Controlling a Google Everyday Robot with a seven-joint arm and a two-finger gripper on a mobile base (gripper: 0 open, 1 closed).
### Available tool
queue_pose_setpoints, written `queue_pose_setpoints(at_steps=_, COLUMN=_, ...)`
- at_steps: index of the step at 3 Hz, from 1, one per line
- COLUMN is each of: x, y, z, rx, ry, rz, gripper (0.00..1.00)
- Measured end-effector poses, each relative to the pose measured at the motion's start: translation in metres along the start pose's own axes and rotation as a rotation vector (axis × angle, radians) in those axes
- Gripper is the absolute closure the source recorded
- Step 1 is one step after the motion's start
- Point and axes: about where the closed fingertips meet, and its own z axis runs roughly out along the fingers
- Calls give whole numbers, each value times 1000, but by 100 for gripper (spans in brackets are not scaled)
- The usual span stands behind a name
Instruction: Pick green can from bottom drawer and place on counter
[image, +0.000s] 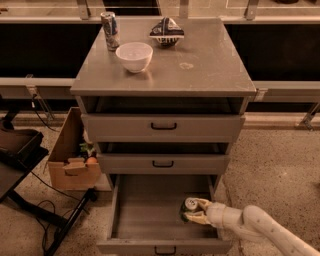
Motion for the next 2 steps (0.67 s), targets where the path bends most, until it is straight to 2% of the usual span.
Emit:
queue_pose_setpoints(at_steps=1, x=-70, y=32, z=-91, rx=-13, ry=3, rz=101, gripper=100)
queue_pose_setpoints(at_steps=2, x=-151, y=24, z=-136, rx=-19, ry=25, rz=143, gripper=100)
